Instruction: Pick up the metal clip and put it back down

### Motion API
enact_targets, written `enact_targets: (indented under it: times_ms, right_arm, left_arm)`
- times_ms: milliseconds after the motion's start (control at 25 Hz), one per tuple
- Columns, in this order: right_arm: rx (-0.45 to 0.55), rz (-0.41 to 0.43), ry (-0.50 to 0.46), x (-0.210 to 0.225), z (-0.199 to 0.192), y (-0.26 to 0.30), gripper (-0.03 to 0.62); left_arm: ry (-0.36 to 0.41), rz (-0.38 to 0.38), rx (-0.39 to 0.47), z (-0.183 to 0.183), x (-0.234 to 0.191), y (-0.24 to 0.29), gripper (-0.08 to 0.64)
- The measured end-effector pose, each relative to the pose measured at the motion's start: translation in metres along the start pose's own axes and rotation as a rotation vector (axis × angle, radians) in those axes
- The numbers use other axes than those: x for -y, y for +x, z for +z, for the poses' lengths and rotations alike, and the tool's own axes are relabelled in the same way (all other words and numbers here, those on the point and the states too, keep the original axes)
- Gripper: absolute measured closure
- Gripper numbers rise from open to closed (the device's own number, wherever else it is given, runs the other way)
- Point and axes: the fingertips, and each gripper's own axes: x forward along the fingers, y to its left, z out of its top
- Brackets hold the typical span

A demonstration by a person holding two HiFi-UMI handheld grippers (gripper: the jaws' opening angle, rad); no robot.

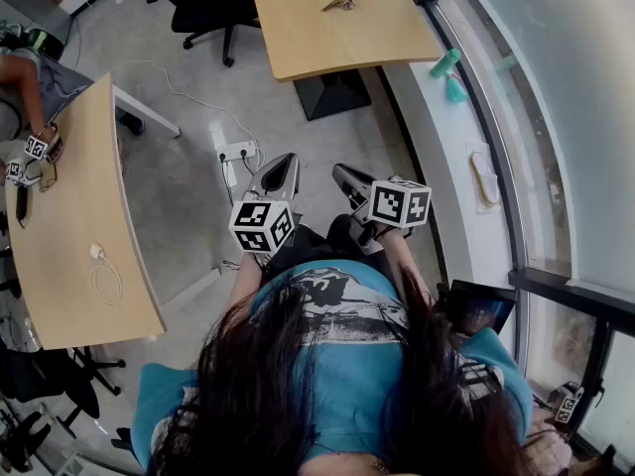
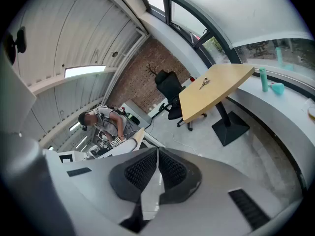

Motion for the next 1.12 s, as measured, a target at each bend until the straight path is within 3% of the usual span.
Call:
enact_targets:
  times_ms: [560, 1120]
  right_arm:
    - [0.016, -0.026, 0.064, 0.045, 0.041, 0.025, 0.569]
    - [-0.057, 0.045, 0.009, 0.139, 0.202, 0.064, 0.569]
  left_arm:
    - [-0.002, -0.014, -0.044, 0.007, -0.02, 0.064, 0.557]
    - [-0.027, 0.079, 0.004, 0.068, -0.02, 0.232, 0.557]
